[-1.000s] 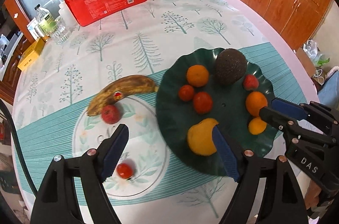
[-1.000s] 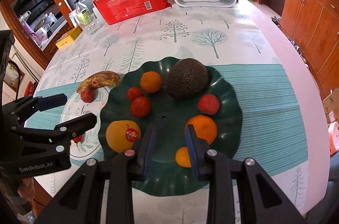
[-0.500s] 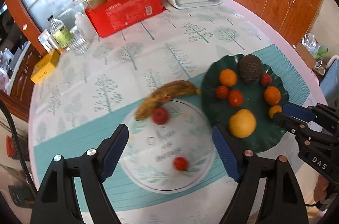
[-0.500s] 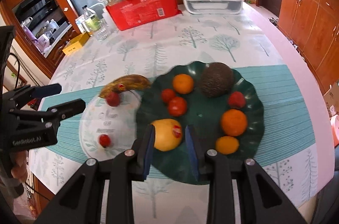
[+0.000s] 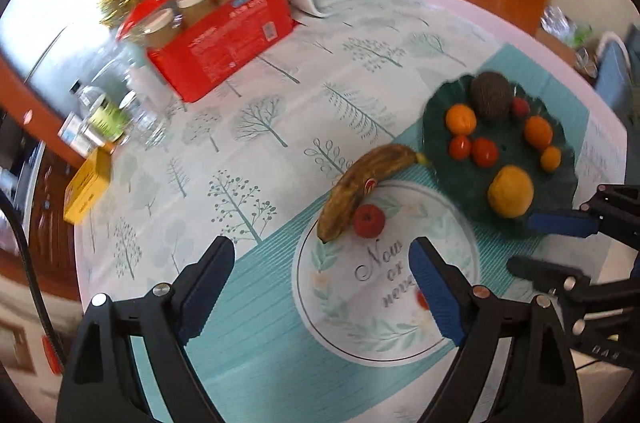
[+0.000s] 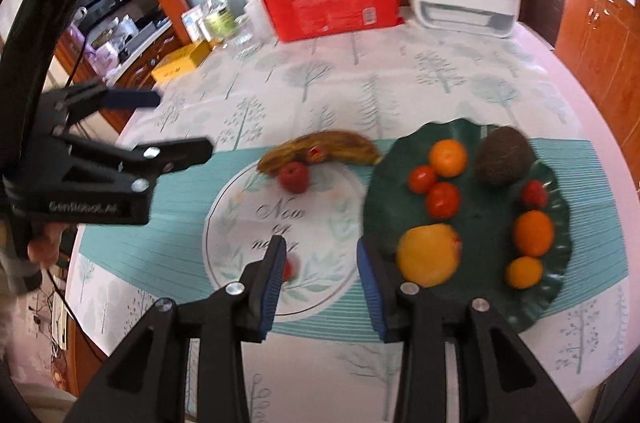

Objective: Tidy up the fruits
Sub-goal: 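Withdraw both tools from the green plate toward the white plate, then grasp the cherry tomato with the right tool while the left tool grasps the red apple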

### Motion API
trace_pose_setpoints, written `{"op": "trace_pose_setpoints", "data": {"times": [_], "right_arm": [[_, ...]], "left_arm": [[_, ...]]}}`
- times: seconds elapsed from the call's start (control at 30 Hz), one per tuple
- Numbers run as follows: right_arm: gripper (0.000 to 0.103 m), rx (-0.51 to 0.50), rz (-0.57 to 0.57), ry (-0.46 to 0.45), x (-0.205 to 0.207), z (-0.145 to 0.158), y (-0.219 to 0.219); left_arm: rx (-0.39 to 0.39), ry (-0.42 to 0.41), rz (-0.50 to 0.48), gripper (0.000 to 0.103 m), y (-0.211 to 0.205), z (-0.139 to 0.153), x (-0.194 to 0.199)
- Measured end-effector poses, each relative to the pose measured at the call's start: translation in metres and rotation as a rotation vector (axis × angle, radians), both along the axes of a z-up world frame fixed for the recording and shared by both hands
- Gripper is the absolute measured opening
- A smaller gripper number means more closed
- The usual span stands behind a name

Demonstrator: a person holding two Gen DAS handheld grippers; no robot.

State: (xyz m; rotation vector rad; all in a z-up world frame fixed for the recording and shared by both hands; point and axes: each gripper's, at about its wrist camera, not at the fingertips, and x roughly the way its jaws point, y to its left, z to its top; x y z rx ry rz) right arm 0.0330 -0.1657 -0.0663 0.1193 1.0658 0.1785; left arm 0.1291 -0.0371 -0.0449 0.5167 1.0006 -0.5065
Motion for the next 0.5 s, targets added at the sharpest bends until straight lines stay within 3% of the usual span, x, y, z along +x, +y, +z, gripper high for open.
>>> {"op": "trace_pose_setpoints", "data": {"times": [0.2, 0.5], "right_arm": [[0.037, 0.009, 0.025, 0.061, 0.005, -0.036, 0.032], [0.037, -0.034, 0.049, 0.107, 0.009, -0.075, 0.056]], "left_arm": [[0.002, 0.065, -0.07, 0.088, 0.002, -0.031, 0.019], [-0.044, 0.169, -0.034, 0.08, 0.006, -0.066, 0.033]]}}
